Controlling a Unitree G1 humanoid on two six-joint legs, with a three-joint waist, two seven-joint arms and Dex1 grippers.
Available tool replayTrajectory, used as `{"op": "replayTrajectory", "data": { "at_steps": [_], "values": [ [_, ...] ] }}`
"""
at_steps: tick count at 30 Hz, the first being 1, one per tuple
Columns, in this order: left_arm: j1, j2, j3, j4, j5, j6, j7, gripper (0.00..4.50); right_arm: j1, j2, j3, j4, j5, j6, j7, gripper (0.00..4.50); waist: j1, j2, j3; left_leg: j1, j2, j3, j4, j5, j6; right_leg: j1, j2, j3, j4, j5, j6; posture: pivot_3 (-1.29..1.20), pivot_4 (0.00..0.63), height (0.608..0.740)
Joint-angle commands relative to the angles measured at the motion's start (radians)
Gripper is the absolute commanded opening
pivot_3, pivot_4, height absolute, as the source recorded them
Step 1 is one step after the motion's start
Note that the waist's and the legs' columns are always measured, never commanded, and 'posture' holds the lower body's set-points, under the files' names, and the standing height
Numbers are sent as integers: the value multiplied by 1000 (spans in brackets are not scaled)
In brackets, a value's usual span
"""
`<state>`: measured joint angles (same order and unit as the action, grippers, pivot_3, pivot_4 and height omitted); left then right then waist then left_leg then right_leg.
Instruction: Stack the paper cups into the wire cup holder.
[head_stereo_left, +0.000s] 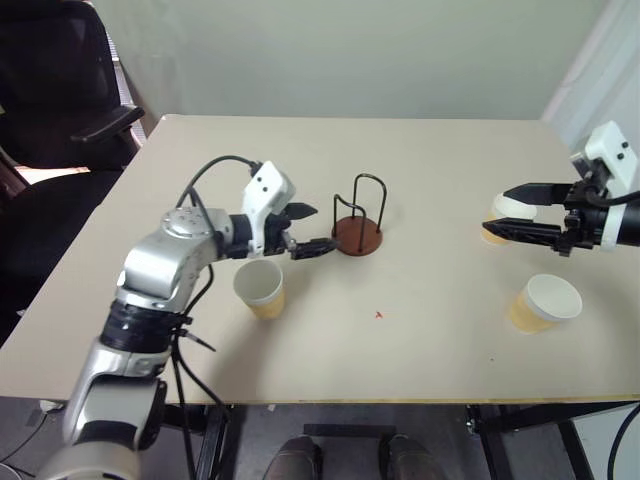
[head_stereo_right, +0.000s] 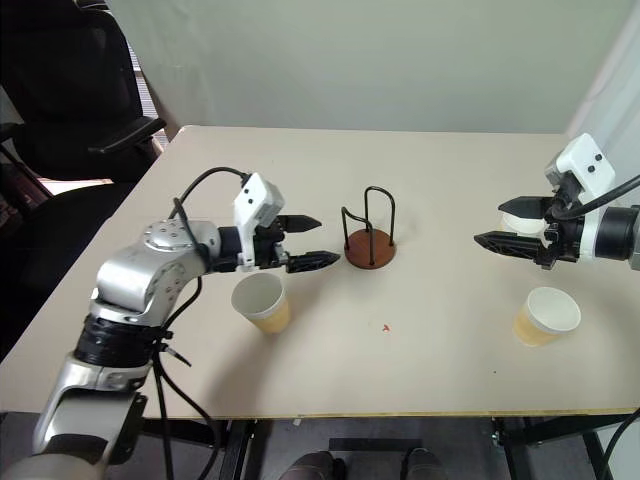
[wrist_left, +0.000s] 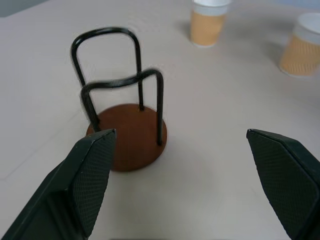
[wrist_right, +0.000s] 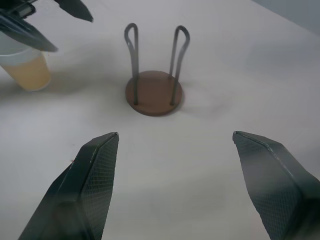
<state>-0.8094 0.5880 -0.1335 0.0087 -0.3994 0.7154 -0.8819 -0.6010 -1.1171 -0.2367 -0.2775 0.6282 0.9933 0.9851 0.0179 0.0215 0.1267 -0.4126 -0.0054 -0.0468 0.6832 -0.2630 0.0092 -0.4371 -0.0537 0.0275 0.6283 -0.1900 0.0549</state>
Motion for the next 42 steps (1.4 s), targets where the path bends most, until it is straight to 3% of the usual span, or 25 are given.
{"op": "replayTrajectory", "data": {
  "at_steps": [1,10,27,42],
  "values": [
    [-49,-44,-30,49,63,-50,37,4500,-14,-26,-59,-36,24,7,-18,3775,0,0,0,0,0,0,0,0,0,0,0,0,0,0,0,0,150,740],
    [-67,-116,-74,113,108,-44,29,4500,-5,-50,-72,-44,40,11,-27,3775,3,0,0,0,0,0,0,0,0,0,0,0,-1,0,2,0,150,740],
    [-108,-277,-85,286,235,-119,162,4500,21,-53,-73,-53,44,-3,-37,3775,7,0,0,0,-1,1,1,1,2,1,0,1,-1,2,5,0,150,740],
    [-183,-368,-46,432,271,-218,222,4500,19,-51,-69,-63,67,-1,-27,3775,10,-1,0,0,-1,2,2,2,3,1,0,2,-1,2,6,0,150,740]
  ]
}}
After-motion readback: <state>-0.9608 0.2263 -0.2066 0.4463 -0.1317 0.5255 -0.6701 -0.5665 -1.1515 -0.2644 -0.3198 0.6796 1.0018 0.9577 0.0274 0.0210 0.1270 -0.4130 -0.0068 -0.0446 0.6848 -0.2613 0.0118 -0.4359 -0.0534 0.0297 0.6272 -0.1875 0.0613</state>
